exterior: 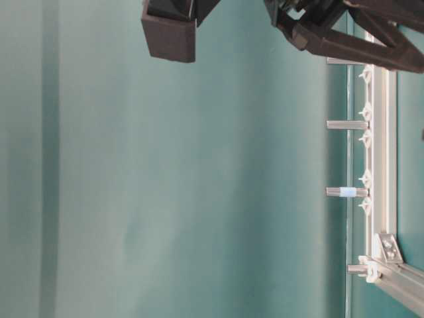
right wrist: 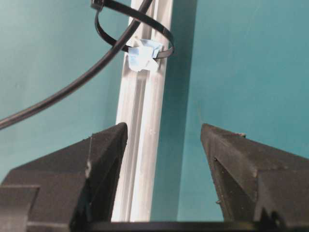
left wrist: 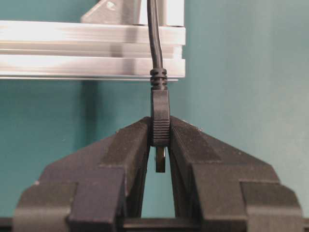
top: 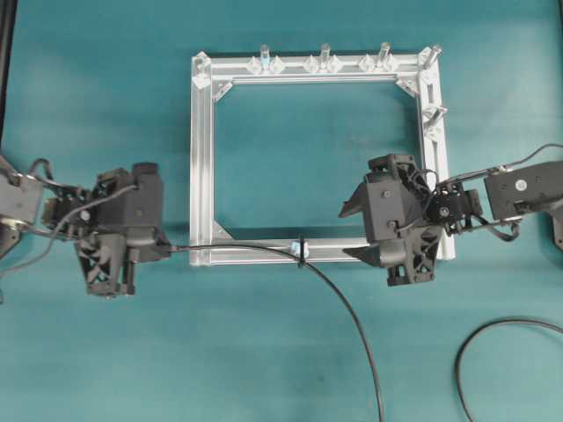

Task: Insert the wire through the string loop located in the center.
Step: 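Pull the cable leftward through the loop with the left gripper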

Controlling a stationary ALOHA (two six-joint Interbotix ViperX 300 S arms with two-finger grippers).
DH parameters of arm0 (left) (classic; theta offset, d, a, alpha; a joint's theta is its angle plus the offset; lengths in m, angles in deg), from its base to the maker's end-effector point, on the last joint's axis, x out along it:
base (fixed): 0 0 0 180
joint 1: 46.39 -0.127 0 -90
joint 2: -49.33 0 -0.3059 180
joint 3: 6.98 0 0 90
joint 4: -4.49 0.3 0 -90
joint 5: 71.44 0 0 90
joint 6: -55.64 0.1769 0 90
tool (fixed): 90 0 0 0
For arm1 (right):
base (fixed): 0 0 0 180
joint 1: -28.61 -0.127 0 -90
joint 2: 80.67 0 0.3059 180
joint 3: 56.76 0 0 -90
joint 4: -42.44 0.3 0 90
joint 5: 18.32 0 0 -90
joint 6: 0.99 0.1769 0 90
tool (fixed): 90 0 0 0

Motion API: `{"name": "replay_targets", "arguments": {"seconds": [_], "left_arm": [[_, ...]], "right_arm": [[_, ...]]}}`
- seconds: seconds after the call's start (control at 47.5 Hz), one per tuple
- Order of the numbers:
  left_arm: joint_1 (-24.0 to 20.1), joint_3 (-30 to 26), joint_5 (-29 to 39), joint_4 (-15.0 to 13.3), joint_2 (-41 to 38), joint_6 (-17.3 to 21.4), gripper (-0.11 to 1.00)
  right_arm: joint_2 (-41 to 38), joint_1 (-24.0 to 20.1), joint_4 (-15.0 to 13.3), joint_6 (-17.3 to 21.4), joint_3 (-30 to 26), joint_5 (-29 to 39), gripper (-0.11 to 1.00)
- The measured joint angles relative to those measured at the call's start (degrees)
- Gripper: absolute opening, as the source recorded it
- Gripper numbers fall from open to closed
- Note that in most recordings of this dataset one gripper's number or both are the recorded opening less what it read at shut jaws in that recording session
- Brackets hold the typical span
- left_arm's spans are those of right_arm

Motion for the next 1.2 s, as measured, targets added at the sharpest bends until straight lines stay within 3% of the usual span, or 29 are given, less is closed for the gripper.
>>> {"name": "replay_targets", "arguments": {"seconds": [0.232,1.095,1.137,1.201], "left_arm": [[0.09,-1.49,-1.76,0.00,-3.25,0.00,0.15],[0.09,-1.49,-1.05,0.00,-3.25,-1.41,0.14],[0.09,-1.49,-0.62,0.00,-3.25,-1.41,0.20],[0.00,-1.67,0.62,0.00,-3.25,-1.32,0.37]], "right_arm": [[0.00,-0.09,0.00,0.00,0.00,0.00,0.65],[0.00,0.00,0.00,-0.09,0.00,0.00,0.65],[0.00,-0.09,0.00,0.00,0.00,0.00,0.65],[0.00,0.00,0.00,0.00,0.00,0.00,0.65]]}}
